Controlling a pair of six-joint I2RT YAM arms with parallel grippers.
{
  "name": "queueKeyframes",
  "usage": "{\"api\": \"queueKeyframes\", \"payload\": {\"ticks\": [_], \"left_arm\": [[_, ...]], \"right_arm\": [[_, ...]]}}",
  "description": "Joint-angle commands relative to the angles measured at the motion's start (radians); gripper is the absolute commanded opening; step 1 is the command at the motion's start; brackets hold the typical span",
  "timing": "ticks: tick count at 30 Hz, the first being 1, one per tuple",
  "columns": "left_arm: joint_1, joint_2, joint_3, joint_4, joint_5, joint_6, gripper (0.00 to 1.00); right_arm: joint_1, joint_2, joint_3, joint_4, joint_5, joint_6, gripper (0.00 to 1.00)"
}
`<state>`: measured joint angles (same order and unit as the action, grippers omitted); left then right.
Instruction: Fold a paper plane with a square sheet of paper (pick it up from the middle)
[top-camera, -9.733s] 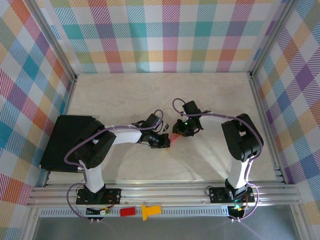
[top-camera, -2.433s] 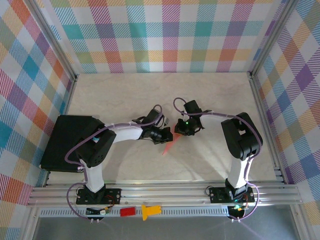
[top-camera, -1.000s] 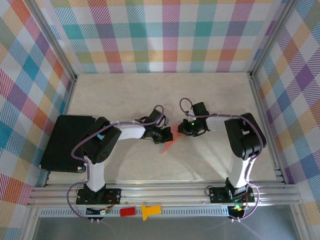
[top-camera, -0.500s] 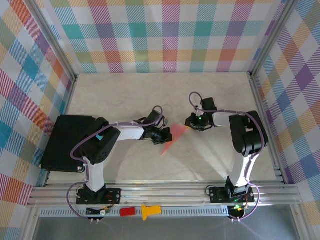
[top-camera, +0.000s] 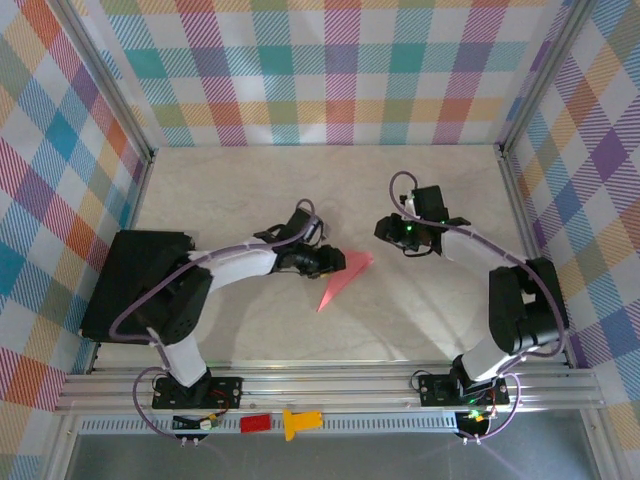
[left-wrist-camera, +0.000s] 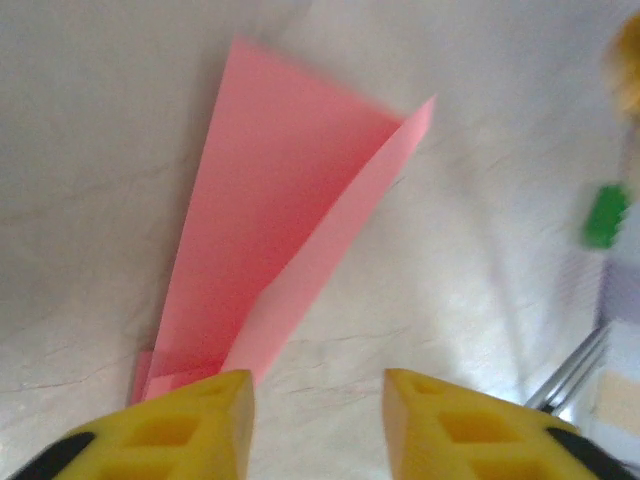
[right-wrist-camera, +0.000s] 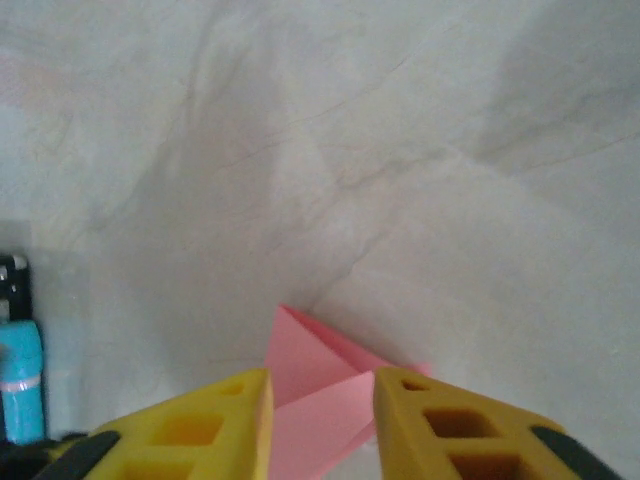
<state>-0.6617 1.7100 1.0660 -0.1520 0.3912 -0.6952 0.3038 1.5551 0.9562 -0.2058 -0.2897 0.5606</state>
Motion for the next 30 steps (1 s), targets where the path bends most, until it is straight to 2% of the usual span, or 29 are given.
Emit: {"api": "queueKeyframes", "payload": {"ticks": [1,8,11,15,19,30], "left_arm": [[0.057,-0.111,-0.07,-0.023,-0.087,0.0,0.46],[0.166,-0.249,-0.23,-0.04,-0.163,0.013,0.73],[0.191,-0.289,-0.288,-0.028,-0.19,0.018,0.84],[0.22,-0.334,-0.339,-0.02,-0.208,0.039,0.95],[0.242,-0.367,-0.357,-0.039,-0.212,0.075,1.0],[0.252,-0.347,-0.377,-0.004,-0.162,0.088,1.0]], "right_arm": [[0.064,-0.026,-0.027,-0.106,0.079,0.047,0.42],[0.274,0.002,0.059,-0.255,0.271,0.164,0.67],[0.348,0.039,0.1,-0.3,0.341,0.245,0.71],[0.404,0.112,0.167,-0.368,0.399,0.361,0.71],[0.441,0.177,0.242,-0.455,0.429,0.433,0.69],[0.455,0.26,0.325,-0.571,0.461,0.529,0.63]]}}
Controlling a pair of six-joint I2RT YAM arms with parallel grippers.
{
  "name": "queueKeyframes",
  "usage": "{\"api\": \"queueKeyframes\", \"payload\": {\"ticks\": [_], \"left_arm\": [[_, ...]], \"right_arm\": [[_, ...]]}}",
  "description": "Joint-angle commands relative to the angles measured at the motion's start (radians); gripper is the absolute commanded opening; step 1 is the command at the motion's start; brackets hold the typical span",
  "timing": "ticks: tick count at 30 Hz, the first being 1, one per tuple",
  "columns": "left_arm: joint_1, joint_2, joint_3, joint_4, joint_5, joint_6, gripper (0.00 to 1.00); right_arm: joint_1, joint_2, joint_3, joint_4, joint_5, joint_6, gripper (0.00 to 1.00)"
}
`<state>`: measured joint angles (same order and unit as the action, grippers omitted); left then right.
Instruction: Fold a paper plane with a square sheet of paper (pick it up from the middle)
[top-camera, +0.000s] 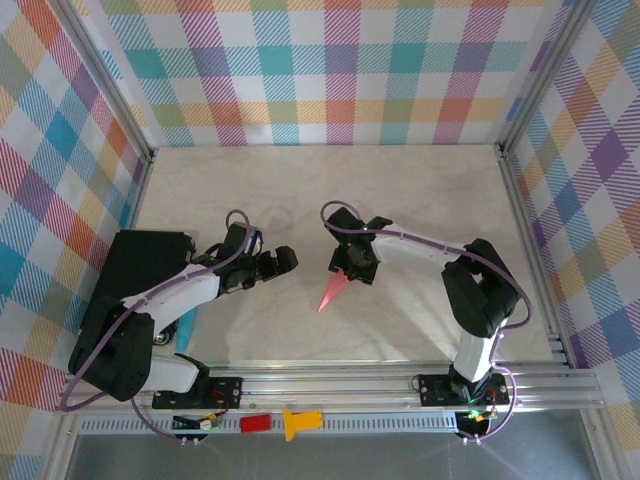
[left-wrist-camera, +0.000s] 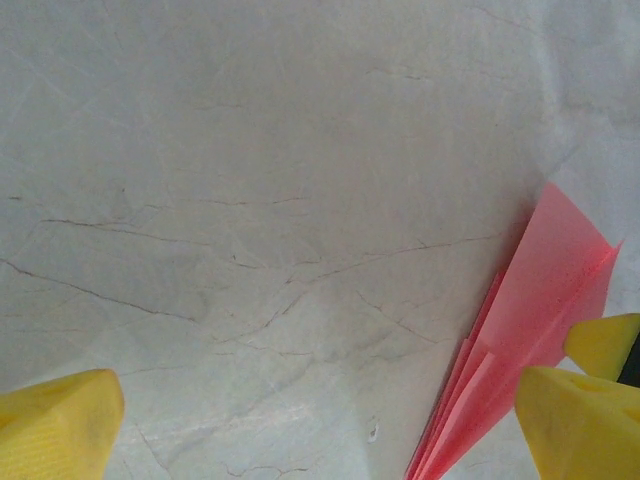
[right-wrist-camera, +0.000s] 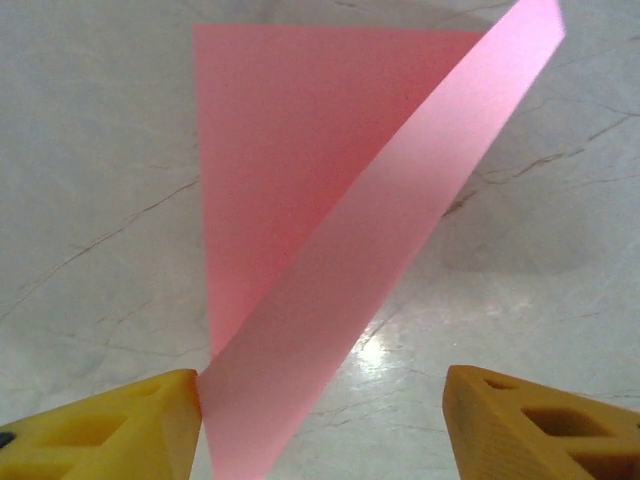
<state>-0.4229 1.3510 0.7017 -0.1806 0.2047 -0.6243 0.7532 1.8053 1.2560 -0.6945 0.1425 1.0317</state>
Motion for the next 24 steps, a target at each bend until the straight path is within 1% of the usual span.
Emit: {"api": "queueKeyframes", "payload": {"ticks": [1,4,7,9,12,20,24], "left_arm": [[0.013,0.018,-0.012,0.03,0.03,0.015,1.0],[0.013,0.033,-0.009,0.043,0.046,0.01,1.0],[0.013,0.042,-0.008,0.054,0.058,0.0,1.0],[0.013,0.044,-0.008,0.059,0.065,-0.006,1.0],[0.013,0.048,-0.005,0.062,0.073,-0.009,1.0],[0.013,0.059,0.001,0.074,0.098,-0.026,1.0],[0.013,0.061,0.005,0.077,0.108,-0.034,1.0]], "right_arm": [[0.006,0.007,0.022,-0.086,0.033,0.066,0.62],[0.006,-0.014,0.003,-0.085,0.044,0.091,0.59],[0.007,-0.038,-0.02,-0.074,0.048,0.11,0.53],[0.006,-0.048,-0.035,-0.059,0.04,0.118,0.47],[0.006,-0.053,-0.054,-0.036,0.022,0.129,0.43],[0.006,-0.061,-0.095,0.011,-0.009,0.167,0.36],[0.007,-0.067,-0.107,0.031,0.007,0.168,0.26]]}}
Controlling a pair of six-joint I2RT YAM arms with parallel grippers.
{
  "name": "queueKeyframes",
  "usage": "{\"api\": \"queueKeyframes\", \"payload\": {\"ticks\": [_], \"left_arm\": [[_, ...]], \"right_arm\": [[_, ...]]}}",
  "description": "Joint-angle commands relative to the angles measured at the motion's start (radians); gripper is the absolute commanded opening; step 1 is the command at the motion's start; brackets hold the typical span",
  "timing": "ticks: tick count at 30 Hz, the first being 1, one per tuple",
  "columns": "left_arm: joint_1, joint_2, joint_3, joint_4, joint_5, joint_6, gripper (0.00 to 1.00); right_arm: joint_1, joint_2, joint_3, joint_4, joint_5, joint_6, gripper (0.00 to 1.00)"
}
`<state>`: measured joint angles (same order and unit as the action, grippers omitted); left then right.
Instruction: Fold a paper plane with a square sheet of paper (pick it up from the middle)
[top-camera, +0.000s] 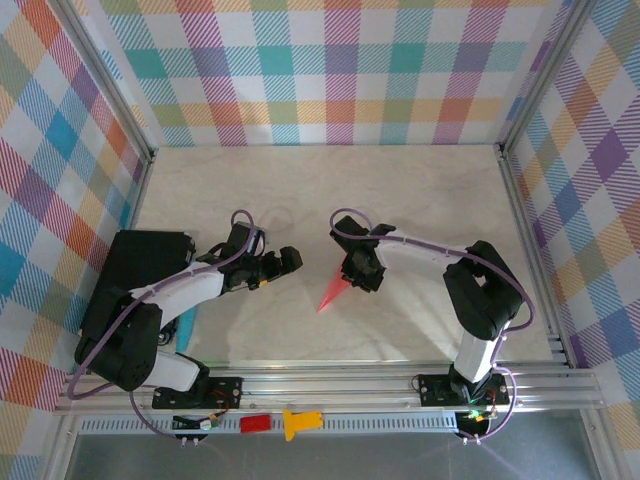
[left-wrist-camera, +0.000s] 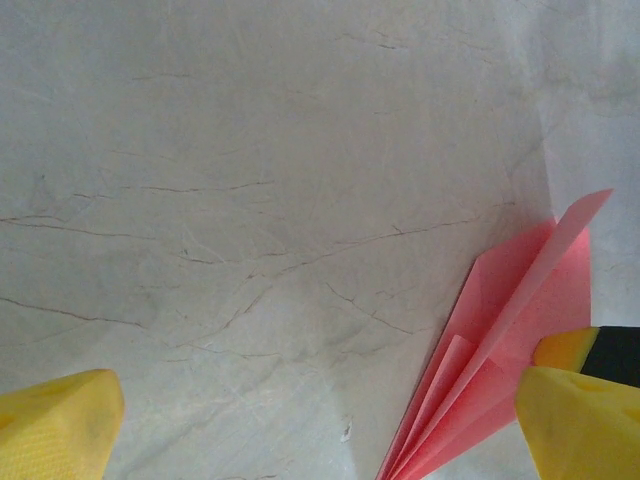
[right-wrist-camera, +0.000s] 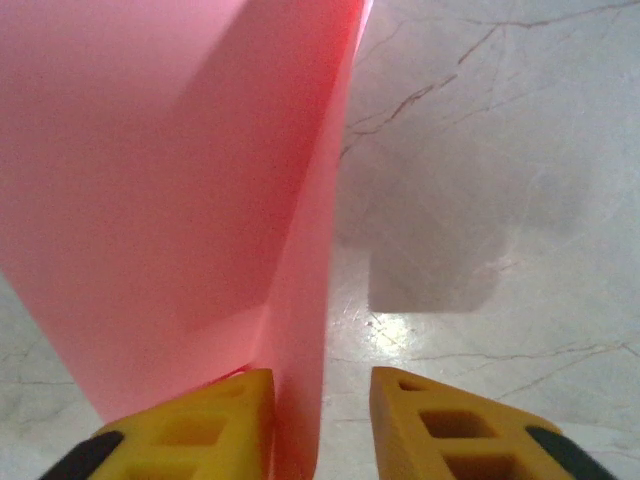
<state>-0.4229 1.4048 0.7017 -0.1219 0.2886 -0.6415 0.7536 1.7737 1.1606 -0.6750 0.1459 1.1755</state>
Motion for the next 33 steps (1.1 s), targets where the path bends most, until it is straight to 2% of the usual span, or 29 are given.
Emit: {"api": "queueKeyframes", "payload": {"ticks": [1,6,9,13,15,21,28,33], "left_arm": [[0.013,0.005,0.005,0.022,0.027,-0.02,1.0],[0.021,-0.019,0.002,0.037,0.026,-0.044,1.0],[0.041,-0.05,-0.011,0.062,0.028,-0.077,1.0],[0.073,-0.083,-0.038,0.116,0.043,-0.132,1.0],[0.084,-0.1,-0.054,0.15,0.04,-0.16,1.0],[0.087,-0.14,-0.091,0.254,0.051,-0.187,1.0],[0.068,-0.113,-0.123,0.294,0.09,-0.207,0.95],[0.034,-0.071,-0.128,0.295,0.09,-0.213,0.94]], "right_arm": [[0.006,-0.038,-0.013,0.015,0.008,0.022,0.21],[0.006,-0.091,-0.015,0.058,0.061,-0.042,0.07],[0.002,-0.141,-0.009,0.145,0.052,-0.164,0.05],[-0.009,-0.176,0.006,0.29,-0.078,-0.342,0.05],[-0.026,-0.179,-0.009,0.384,-0.199,-0.403,0.06],[-0.064,-0.148,-0.068,0.545,-0.415,-0.439,0.05],[-0.12,-0.087,-0.18,0.698,-0.583,-0.414,0.05],[-0.162,-0.072,-0.259,0.737,-0.596,-0.411,0.05]]}}
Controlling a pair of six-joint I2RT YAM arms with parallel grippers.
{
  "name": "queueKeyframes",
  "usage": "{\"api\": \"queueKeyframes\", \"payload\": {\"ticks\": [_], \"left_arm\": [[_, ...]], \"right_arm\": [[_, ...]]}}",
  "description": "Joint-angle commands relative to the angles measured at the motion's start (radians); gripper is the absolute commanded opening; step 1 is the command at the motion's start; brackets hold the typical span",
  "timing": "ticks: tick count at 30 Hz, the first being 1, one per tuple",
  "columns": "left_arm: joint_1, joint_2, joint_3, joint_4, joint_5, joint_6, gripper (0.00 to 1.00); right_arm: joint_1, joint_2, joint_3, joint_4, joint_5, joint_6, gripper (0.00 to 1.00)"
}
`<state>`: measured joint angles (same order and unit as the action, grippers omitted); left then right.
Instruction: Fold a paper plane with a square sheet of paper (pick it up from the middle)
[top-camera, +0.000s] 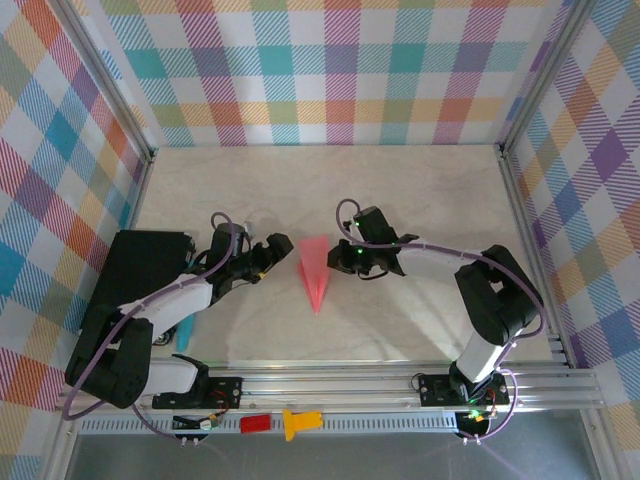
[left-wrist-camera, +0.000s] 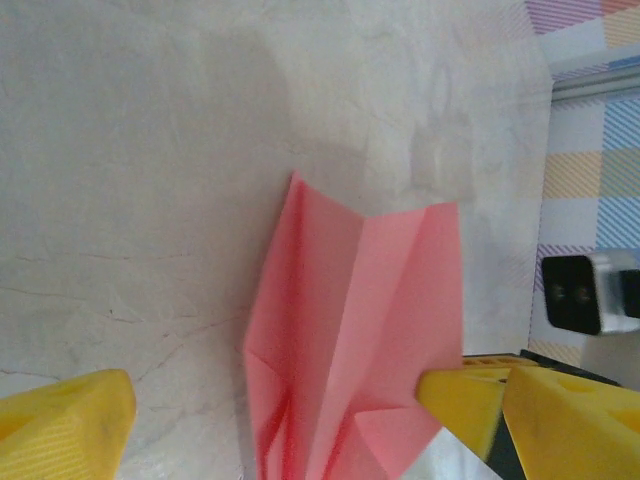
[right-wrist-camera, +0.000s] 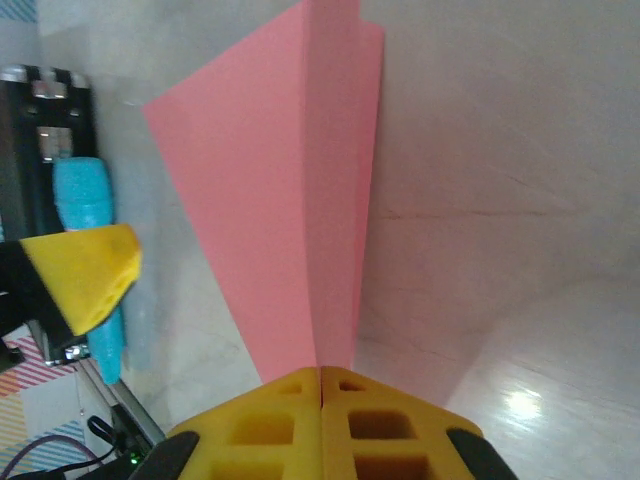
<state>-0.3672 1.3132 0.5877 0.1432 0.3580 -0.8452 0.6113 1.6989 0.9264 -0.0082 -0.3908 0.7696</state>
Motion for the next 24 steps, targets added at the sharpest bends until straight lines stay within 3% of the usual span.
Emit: {"api": "queueKeyframes", "payload": {"ticks": [1,13,24], "left_arm": [[-0.029,0.026,-0.013,0.03,0.02,-0.008,0.94],[-0.12,0.195,0.062,0.078,0.077,-0.005,0.8],[-0.16,0.365,0.19,0.055,0.134,0.028,0.43]], "right_arm": [[-0.028,0.001,-0.038,0.074,-0.061,-0.005,0.06],[-0.072,-0.008,-0.11,0.075,-0.03,-0.006,0.07],[-0.074,-0.007,-0.118,0.076,-0.028,-0.007,0.06]]}}
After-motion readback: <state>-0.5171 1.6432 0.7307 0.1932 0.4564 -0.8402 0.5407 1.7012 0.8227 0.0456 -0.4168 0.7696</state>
